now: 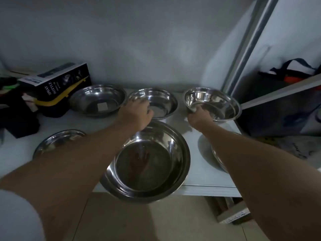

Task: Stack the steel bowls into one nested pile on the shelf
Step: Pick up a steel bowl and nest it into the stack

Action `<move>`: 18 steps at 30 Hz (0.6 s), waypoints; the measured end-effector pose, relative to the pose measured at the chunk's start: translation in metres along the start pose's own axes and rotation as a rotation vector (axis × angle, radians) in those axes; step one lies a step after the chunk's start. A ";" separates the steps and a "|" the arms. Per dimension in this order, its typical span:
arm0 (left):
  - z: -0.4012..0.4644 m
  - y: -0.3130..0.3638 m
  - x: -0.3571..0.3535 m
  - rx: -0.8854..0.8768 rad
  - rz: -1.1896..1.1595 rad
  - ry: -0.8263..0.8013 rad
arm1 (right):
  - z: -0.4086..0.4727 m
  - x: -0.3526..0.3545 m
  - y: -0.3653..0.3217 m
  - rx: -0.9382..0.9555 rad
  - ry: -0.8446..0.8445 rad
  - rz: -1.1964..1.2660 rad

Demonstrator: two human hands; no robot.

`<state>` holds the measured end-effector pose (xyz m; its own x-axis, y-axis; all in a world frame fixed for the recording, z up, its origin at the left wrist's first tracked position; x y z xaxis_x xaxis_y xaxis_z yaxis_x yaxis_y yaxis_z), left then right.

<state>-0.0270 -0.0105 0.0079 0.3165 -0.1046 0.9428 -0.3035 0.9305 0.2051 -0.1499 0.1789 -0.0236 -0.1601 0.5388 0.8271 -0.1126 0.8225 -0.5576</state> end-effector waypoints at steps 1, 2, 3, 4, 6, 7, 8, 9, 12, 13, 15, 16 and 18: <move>0.001 0.000 -0.003 0.003 -0.014 -0.025 | -0.001 -0.001 0.000 -0.004 -0.032 -0.077; 0.003 -0.001 -0.006 0.012 -0.020 -0.030 | 0.000 -0.002 0.001 -0.001 -0.031 -0.093; 0.004 -0.001 -0.010 0.007 -0.014 -0.036 | 0.004 -0.001 0.004 0.009 -0.014 -0.125; 0.003 0.000 -0.012 0.011 -0.002 -0.046 | 0.006 0.000 0.008 -0.026 0.014 -0.104; 0.004 0.003 -0.015 -0.010 -0.002 -0.048 | 0.007 0.002 0.014 -0.021 0.056 -0.172; 0.006 0.003 -0.015 -0.018 -0.011 -0.046 | 0.007 0.005 0.017 -0.042 0.092 -0.190; 0.006 0.003 -0.014 -0.022 -0.026 -0.045 | 0.004 0.009 0.019 -0.066 0.149 -0.184; 0.007 0.003 -0.014 -0.030 -0.039 -0.050 | 0.002 0.013 0.020 -0.083 0.186 -0.196; 0.007 0.005 -0.011 -0.052 -0.069 -0.055 | -0.003 0.028 0.014 -0.009 0.291 -0.242; 0.007 0.005 -0.009 -0.052 -0.072 -0.059 | -0.005 0.035 0.009 0.029 0.311 -0.251; 0.004 0.006 -0.006 -0.035 -0.101 -0.071 | -0.013 0.048 -0.002 0.102 0.348 -0.234; 0.004 0.006 -0.002 -0.006 -0.153 -0.076 | -0.017 0.053 -0.009 0.154 0.359 -0.228; 0.003 0.011 0.011 0.071 -0.298 -0.078 | -0.033 0.058 -0.026 0.311 0.356 -0.255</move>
<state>-0.0295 -0.0028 0.0217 0.3315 -0.3983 0.8553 -0.2709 0.8282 0.4907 -0.1240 0.1953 0.0412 0.2466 0.4017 0.8820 -0.3987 0.8715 -0.2854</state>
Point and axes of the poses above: each hand's wrist, its own z-axis towards the middle knuckle, its own x-axis out of the back of the hand, y = z × x, the point moved 3 cm from there along z, towards the middle knuckle, and after that the axes turned 3 degrees about z, right-handed, at the moved point
